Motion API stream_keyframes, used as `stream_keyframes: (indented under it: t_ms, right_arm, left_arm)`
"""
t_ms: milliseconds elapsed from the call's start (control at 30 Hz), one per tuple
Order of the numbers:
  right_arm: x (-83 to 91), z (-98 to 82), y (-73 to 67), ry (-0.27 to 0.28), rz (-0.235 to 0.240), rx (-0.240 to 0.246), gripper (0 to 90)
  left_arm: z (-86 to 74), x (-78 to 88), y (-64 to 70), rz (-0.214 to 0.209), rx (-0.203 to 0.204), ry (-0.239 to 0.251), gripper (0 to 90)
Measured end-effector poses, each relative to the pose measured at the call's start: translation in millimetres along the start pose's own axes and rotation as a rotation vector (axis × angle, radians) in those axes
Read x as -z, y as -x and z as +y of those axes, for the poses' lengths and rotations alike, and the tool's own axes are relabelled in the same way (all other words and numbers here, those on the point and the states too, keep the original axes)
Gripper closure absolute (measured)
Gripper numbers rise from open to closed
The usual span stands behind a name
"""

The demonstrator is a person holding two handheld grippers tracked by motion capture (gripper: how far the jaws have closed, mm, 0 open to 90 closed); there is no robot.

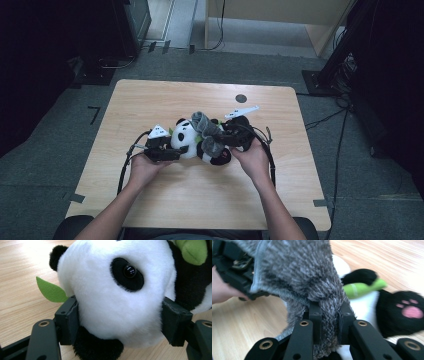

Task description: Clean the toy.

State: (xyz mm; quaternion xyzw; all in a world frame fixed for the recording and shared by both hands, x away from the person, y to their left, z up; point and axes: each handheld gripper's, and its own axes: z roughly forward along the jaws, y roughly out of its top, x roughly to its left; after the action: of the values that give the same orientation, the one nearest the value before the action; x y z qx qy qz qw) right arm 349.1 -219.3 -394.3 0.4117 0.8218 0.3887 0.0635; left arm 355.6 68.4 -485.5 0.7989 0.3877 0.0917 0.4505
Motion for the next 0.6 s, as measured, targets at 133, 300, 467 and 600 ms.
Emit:
stream_keyframes:
  t_ms: [133, 300, 467, 600]
  right_arm:
    - [12.7, -1.5, 12.8, 0.016, -0.056, -0.039, 79.3]
    - [34.2, 1.6, 20.3, 0.081, -0.023, -0.111, 79.3]
    - [46.6, 14.9, 0.6, 0.15, 0.039, -0.072, 79.1]
    - [34.4, 24.2, -17.8, 0.156, 0.115, -0.042, 79.1]
  left_arm:
    - [-1.8, -0.3, -1.7, -0.014, -0.001, 0.006, 27.0]
    - [-4.0, 0.1, -5.1, -0.042, 0.005, 0.024, 25.1]
    - [-4.0, 0.6, -6.0, -0.049, 0.012, 0.029, 24.1]
    - [-3.9, 0.8, -6.1, -0.054, 0.021, 0.038, 23.7]
